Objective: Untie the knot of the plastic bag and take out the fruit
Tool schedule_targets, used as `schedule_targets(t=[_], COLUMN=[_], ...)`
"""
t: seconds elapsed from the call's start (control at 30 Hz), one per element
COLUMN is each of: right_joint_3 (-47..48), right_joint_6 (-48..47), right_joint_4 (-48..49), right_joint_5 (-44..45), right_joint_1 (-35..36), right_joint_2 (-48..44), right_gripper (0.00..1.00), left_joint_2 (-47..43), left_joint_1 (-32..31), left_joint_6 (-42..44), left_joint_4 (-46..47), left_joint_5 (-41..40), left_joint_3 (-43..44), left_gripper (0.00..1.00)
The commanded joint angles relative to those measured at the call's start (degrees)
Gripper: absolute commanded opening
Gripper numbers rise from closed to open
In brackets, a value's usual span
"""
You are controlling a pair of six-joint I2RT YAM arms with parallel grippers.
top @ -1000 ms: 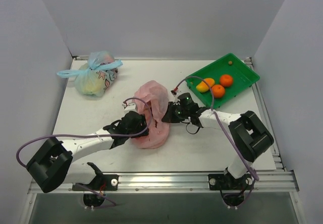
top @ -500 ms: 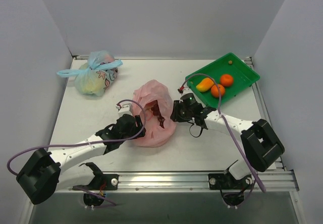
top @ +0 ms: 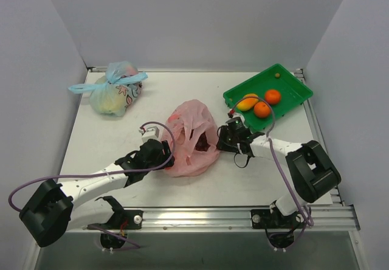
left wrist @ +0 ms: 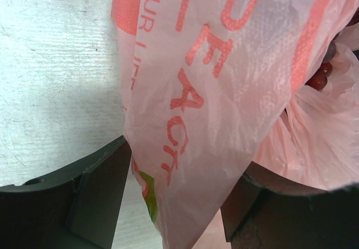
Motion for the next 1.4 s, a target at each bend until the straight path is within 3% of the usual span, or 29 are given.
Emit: schedule_targets(t=[0.0,0.2,0.3,0.47,0.6,0.93,1.1,1.37], right_joint_3=[3.97,10.56,14.16,19.35,23.83,36.14,37.90,39.04], right_joint_6=[-3.18,-10.56,-13.02,-16.89,-19.09,-25.69,-26.13,-25.87], right_joint_4=[-5.90,-14.79,-18.56,-21.13,-21.13,-19.81,-18.15,-17.70], right_joint_5=[5.85,16.84,20.01,22.75,19.41,15.36,20.27,15.90], right_joint_1=[2.86,11.55,14.90,22.46,23.17,22.56,20.45,16.06], right_joint_2=[-0.72,-6.51,-8.02,-8.20,-3.74,12.18,16.40,21.15], right_gripper=[0.32,0.62,0.68,0.69,0.65,0.58,0.61,0.66], left_joint_2=[-0.99,-0.55,-0.46,-0.99,-1.78,-3.27,-3.01,-2.31], left_joint_1=[-0.29,-0.64,-0.81,-1.08,-1.17,-1.43,-1.34,-1.52], left_joint_6=[-0.33,-0.15,0.03,0.03,-0.24,-1.03,-1.12,-1.29], left_joint_4=[1.03,1.91,1.91,1.65,1.65,1.21,1.91,2.79], left_joint_5=[0.30,1.26,1.44,1.53,1.53,1.09,1.35,1.79], left_joint_3=[0.07,0.24,0.59,0.68,0.51,-0.11,-0.64,-1.60], left_gripper=[0.70,0.70,0.70,0.70,0.70,0.70,0.70,0.70])
